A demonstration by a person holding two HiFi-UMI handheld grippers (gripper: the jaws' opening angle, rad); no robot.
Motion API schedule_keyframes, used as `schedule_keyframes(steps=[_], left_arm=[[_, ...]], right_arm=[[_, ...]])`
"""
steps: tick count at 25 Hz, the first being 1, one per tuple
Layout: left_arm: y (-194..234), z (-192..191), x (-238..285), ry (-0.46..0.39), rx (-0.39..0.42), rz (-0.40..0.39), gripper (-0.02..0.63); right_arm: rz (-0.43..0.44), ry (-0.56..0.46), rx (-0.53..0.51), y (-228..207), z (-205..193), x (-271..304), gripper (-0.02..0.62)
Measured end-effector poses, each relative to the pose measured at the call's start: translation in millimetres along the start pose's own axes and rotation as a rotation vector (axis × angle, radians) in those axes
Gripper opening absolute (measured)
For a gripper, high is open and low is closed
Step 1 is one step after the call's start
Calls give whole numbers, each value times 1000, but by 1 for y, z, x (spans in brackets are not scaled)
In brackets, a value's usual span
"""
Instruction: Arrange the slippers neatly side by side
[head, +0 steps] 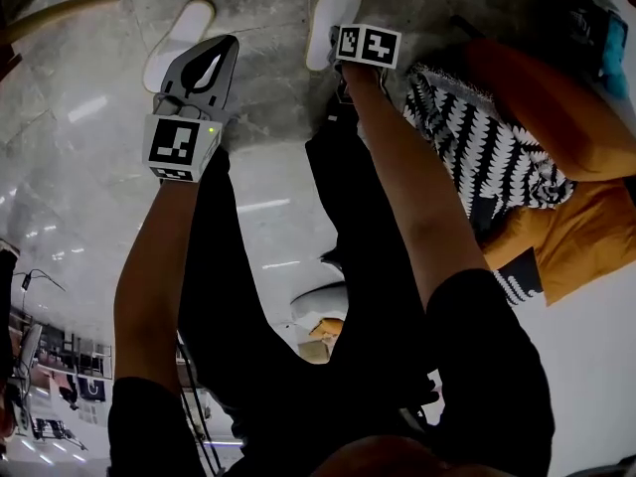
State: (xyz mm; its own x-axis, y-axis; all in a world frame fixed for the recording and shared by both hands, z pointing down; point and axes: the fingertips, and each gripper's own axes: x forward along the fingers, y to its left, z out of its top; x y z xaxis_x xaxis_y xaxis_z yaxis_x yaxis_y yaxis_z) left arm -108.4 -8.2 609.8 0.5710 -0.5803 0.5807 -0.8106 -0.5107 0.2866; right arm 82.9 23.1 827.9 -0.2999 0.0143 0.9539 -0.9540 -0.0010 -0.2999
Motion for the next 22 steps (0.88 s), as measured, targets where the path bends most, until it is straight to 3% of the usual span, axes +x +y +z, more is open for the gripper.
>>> schedule_keyframes(steps=[8,13,19,22], left_arm=[[7,-9,6,3,1,-4,14],[14,-5,8,-4,3,5,15],[11,-3,22,-15,-18,7,14],[5,-3,23,-10,-25,-1,15]], right_arm=[[-61,55,-133,-14,-6,22,43],[-59,62,-163,-8,-1,24,43],[-71,81,-275,-5,0,31,43],[-60,79,-219,-5,-2,30,43]])
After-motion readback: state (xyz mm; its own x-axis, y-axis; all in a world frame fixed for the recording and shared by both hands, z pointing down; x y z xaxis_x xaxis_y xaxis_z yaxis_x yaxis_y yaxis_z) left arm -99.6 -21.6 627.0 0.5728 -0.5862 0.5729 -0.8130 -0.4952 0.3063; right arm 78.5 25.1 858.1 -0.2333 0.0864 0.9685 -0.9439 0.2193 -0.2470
